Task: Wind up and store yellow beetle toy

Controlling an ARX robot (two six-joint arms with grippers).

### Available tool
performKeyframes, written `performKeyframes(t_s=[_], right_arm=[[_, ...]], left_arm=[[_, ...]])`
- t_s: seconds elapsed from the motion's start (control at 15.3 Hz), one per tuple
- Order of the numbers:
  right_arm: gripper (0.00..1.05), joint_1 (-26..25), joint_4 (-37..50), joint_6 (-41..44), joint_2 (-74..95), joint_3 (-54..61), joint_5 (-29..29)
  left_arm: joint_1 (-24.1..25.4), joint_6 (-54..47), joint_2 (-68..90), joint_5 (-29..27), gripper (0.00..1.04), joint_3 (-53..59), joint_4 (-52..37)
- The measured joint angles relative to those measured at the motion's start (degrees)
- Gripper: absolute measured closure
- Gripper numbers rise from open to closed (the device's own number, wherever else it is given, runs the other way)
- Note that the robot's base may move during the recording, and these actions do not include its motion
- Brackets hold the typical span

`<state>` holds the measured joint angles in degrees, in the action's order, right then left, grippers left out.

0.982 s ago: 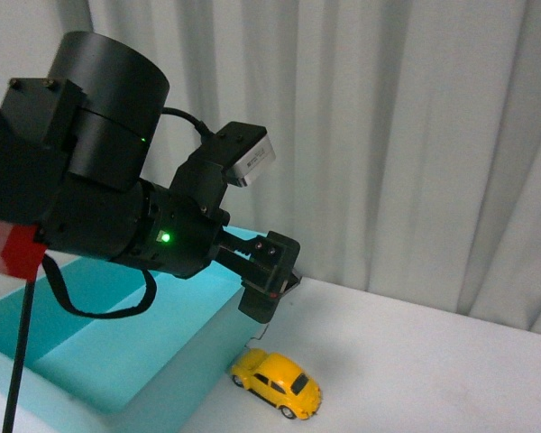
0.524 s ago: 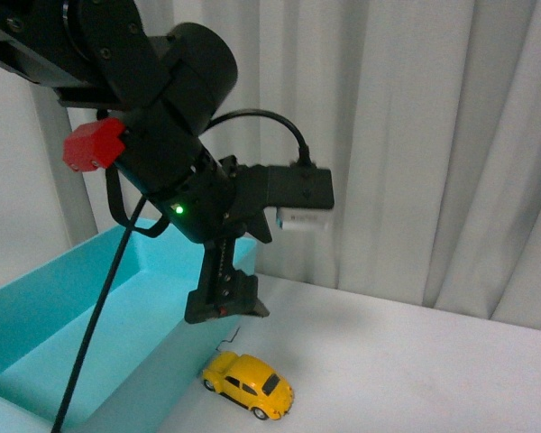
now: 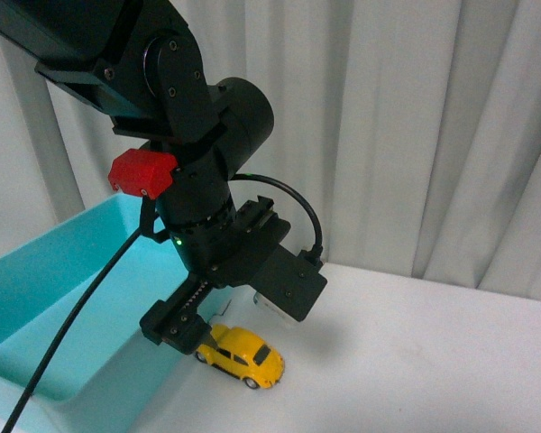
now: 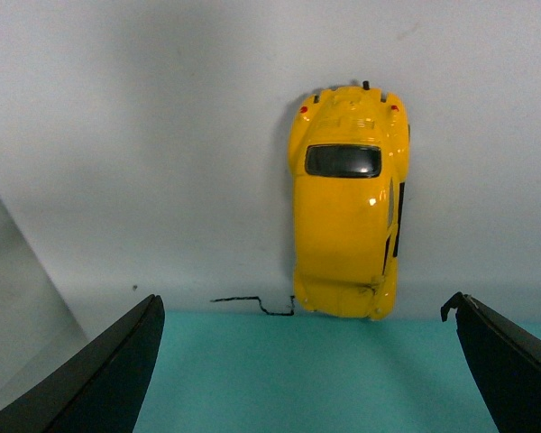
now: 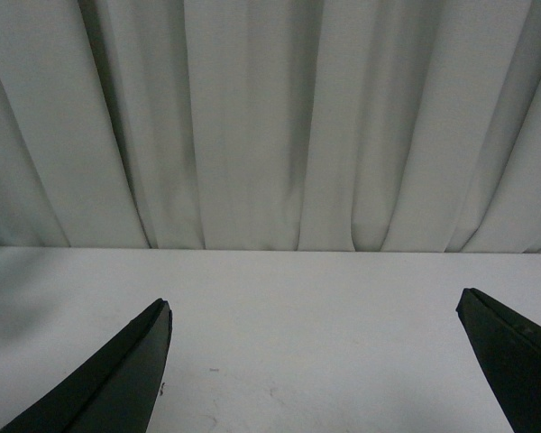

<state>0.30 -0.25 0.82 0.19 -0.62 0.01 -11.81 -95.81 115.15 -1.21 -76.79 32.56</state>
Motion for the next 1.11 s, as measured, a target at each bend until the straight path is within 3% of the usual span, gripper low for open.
performKeyframes(t_s=[0.85,1.11], right_arm=[[0.06,0.0,0.0,0.0,0.0,0.0,0.0],[0.06,0.0,0.0,0.0,0.0,0.0,0.0]], left_arm=[[-1.2,16.7,8.6,-5.0,0.07,0.6,-4.1],[-1.2,21.3,9.7,-6.5,0.44,0.4,-5.8]])
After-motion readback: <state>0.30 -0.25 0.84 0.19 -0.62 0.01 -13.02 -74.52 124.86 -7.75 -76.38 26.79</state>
